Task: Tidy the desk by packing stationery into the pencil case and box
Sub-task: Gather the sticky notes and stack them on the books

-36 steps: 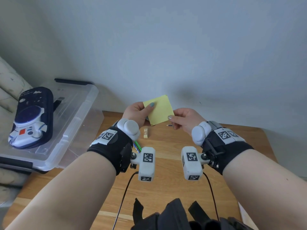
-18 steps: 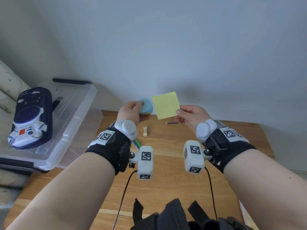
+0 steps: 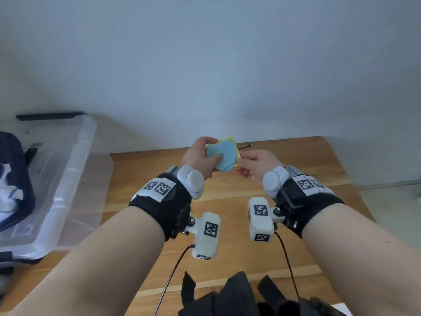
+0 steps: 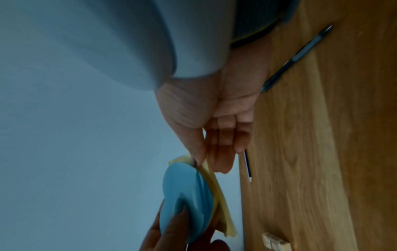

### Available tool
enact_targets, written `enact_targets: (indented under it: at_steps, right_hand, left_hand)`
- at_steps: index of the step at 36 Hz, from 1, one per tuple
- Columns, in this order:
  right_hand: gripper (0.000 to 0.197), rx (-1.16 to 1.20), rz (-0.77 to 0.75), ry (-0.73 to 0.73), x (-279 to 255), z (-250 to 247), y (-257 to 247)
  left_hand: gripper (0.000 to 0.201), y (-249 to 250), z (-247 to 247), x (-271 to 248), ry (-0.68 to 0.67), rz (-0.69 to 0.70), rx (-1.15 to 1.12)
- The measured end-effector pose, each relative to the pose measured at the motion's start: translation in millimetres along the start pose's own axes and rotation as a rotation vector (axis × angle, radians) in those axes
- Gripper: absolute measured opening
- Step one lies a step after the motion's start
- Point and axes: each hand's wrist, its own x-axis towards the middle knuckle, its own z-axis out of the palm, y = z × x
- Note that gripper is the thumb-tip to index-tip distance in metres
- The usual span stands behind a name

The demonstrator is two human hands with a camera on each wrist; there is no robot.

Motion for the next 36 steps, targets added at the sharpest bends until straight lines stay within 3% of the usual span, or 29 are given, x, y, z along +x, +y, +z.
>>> enact_targets:
  at_steps: [4,8,15,19,22,26,28,31,36]
  right_hand:
    - [0.014,0.027,-0.002,-0.048,0,15,-9]
    - [0.012,0.102,0.017,-0.12,4,36,-19]
    - [0.012,0.088,0.084,-0.197,11,76,-51]
    - [0.011,0.086,0.168,-0.196,20,105,-74]
    - [0.024,-0.01,0.229,-0.197,30,140,-90]
    - [0.037,-0.178,0.195,-0.233,44,188,-104]
    - [0.031,-0.225,0.167,-0.291,54,216,-112]
    - [0.008,-0.2,0.133,-0.371,65,253,-121]
    - [0.003,-0.26,0.126,-0.475,82,302,-122]
  left_hand:
    - [0.025,-7,-15,-1,0.104,0.024,0.085]
    - [0.028,-17,-37,-3,0.245,0.027,0.147]
    - [0.029,-33,-82,-11,0.204,-0.111,-0.196]
    - [0.025,-36,-107,-12,0.237,-0.091,-0.239]
    - [0.024,-43,-132,-11,0.27,-0.077,-0.223]
    - [0.026,-54,-167,-8,0.326,-0.071,-0.184]
    - [0.024,-63,-193,-5,0.365,-0.078,-0.17]
    - [0.026,-80,-233,-4,0.382,-0.129,-0.225]
    - [0.042,-118,-283,-8,0.368,-0.248,-0.351]
